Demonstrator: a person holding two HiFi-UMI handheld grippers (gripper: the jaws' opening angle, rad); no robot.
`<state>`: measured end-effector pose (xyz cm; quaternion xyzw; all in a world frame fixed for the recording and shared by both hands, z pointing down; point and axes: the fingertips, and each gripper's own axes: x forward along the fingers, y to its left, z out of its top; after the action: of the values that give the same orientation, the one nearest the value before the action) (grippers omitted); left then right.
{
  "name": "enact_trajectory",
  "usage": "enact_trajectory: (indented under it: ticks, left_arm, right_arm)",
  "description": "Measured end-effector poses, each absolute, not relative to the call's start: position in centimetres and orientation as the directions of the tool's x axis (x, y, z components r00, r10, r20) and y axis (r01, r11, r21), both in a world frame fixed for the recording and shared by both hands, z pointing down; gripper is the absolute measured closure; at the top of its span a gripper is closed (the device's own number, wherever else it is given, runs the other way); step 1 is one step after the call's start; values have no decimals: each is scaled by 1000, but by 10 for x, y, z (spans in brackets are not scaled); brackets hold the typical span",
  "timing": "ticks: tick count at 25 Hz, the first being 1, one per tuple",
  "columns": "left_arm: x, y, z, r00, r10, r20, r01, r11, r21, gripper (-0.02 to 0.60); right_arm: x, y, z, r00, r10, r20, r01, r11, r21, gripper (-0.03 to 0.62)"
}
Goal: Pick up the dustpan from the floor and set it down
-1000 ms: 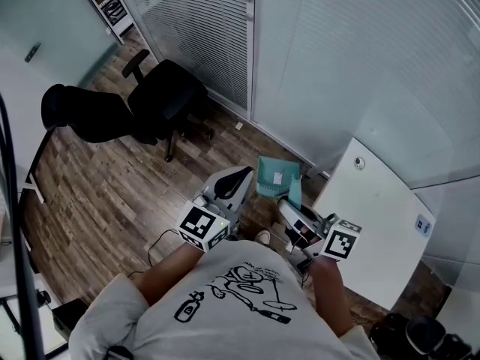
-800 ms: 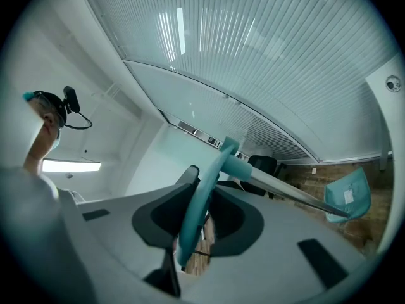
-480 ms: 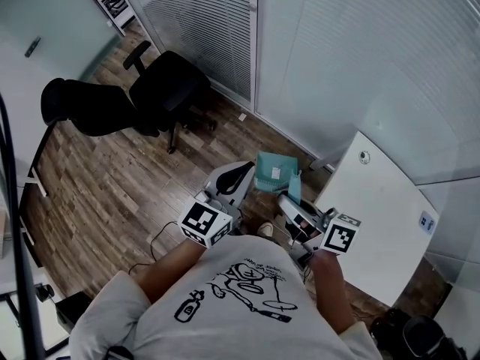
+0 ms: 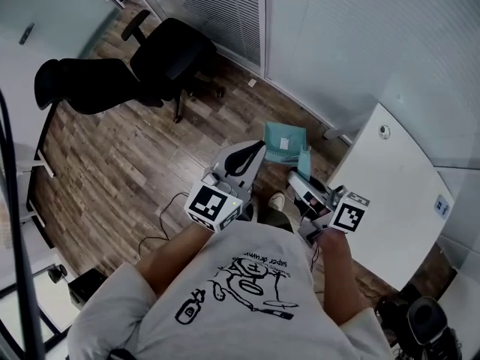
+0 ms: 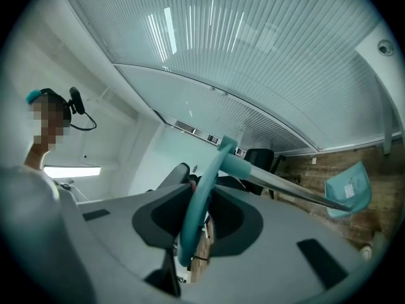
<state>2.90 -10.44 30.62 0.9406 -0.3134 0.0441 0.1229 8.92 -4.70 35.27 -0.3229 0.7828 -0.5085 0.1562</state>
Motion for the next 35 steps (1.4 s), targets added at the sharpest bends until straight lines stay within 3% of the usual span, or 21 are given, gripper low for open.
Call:
enact_trajectory:
  ticks: [35]
  left_arm:
    - [10,-97,546,783,-483,392,-594,-768,239,586]
  right_arm:
    - [81,-68,658,-631,-764,132,-291,75,-954,539]
